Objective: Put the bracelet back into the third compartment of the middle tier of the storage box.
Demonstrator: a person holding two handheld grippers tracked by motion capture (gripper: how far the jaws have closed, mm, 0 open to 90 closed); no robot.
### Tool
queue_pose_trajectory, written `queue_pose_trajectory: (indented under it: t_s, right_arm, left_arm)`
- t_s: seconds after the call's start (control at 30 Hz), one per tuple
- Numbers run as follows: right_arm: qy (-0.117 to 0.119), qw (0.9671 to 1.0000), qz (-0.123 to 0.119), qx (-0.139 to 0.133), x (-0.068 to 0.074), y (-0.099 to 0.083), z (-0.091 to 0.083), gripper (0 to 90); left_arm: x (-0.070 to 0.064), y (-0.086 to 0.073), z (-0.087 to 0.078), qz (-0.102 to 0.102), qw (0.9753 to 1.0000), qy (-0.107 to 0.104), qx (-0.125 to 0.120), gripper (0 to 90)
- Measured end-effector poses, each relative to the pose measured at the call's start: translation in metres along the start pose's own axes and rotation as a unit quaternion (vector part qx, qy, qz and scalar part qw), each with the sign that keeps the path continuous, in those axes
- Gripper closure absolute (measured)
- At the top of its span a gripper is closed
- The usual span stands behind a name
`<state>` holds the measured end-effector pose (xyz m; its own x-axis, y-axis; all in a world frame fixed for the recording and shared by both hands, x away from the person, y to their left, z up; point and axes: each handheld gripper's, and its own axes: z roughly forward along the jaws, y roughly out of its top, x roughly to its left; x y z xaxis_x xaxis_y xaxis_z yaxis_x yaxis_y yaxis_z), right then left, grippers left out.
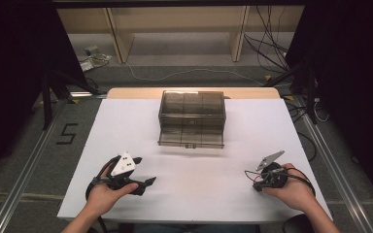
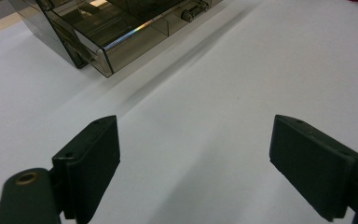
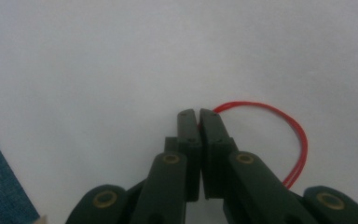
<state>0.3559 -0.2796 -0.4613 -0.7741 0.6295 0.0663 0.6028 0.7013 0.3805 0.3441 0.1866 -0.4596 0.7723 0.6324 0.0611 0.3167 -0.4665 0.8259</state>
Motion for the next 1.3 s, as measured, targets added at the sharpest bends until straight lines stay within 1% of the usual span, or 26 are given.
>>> queue_pose_trajectory:
  t_s: [0.1, 0.23, 0.33, 0.4, 0.47, 0.53, 0.57, 0.73, 0.9, 0.93, 1.0, 1.17, 1.3]
  right_arm:
    - [-0.003, 1.0000, 0.004, 0.000, 0.001, 0.000, 0.000, 88.7]
    - [0.001, 0.9999, 0.013, -0.007, -0.001, -0.001, -0.001, 88.8]
    - [-0.006, 0.9995, 0.021, -0.021, -0.002, -0.001, -0.003, 88.8]
    - [-0.005, 0.9990, 0.029, -0.035, -0.003, 0.000, -0.005, 88.9]
    - [-0.006, 0.9985, 0.031, -0.046, -0.004, 0.000, -0.007, 88.9]
    - [-0.006, 0.9978, 0.039, -0.054, -0.004, 0.000, -0.009, 88.9]
    - [-0.009, 0.9975, 0.037, -0.060, -0.005, 0.000, -0.009, 88.9]
    - [-0.014, 0.9958, 0.044, -0.079, -0.005, 0.000, -0.013, 88.9]
    - [-0.021, 0.9928, 0.056, -0.104, -0.006, 0.001, -0.017, 88.9]
    - [-0.023, 0.9916, 0.061, -0.111, -0.006, 0.001, -0.018, 88.9]
    - [-0.025, 0.9902, 0.065, -0.121, -0.007, 0.000, -0.019, 89.0]
    - [-0.030, 0.9868, 0.065, -0.145, -0.007, 0.001, -0.022, 89.0]
    - [-0.035, 0.9839, 0.070, -0.160, -0.008, 0.001, -0.024, 88.9]
  left_arm:
    - [0.000, 0.000, 0.000, 0.000, 1.0000, 0.000, 0.000, 16.0]
    - [0.000, 0.000, 0.000, -0.001, 1.0000, 0.000, 0.000, 16.0]
    - [0.000, 0.000, 0.000, -0.001, 1.0000, 0.000, 0.000, 16.1]
    - [0.000, 0.000, 0.000, -0.001, 1.0000, 0.000, 0.000, 16.0]
    - [0.000, 0.000, 0.000, 0.000, 1.0000, 0.000, 0.001, 16.0]
    - [0.000, 0.000, 0.000, -0.001, 1.0000, 0.000, 0.000, 16.0]
    - [0.000, 0.000, 0.000, -0.001, 1.0000, 0.000, 0.000, 16.1]
    - [0.000, 0.000, 0.000, 0.000, 1.0000, 0.001, 0.001, 16.0]
    - [0.000, 0.000, 0.000, -0.001, 1.0000, 0.001, 0.000, 16.1]
    - [0.000, 0.000, 0.000, -0.001, 1.0000, 0.001, 0.000, 16.1]
    - [0.001, 0.000, 0.000, 0.000, 1.0000, 0.002, 0.001, 16.0]
    - [0.001, 0.000, 0.000, 0.000, 1.0000, 0.001, 0.001, 16.1]
    - [0.001, 0.000, 0.000, -0.001, 1.0000, 0.002, 0.001, 16.1]
